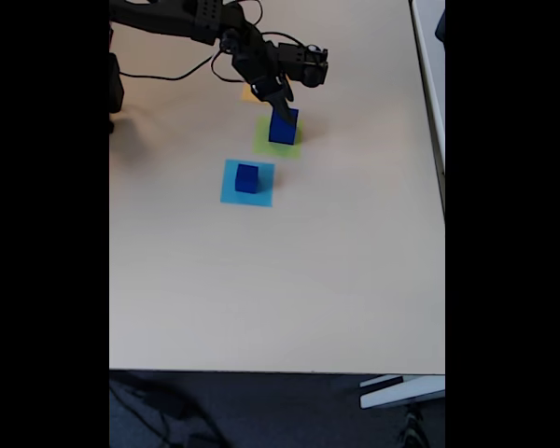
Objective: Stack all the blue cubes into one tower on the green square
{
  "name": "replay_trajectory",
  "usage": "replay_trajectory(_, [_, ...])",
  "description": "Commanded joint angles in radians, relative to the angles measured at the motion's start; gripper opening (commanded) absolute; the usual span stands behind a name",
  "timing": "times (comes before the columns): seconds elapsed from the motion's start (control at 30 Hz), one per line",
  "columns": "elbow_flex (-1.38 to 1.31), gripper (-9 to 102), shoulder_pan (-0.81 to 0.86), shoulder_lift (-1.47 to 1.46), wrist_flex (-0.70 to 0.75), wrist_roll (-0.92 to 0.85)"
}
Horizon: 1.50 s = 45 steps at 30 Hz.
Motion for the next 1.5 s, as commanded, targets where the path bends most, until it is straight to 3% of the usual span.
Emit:
replay_trajectory(0.0, [0.006, 26, -0.008, 0.032, -0.037, 0.014])
replay_trajectory(0.77, [0.044, 21, -0.006, 0.034, -0.054, 0.023])
replay_trajectory(1.47, [0.054, 5, -0.009, 0.034, -0.054, 0.037])
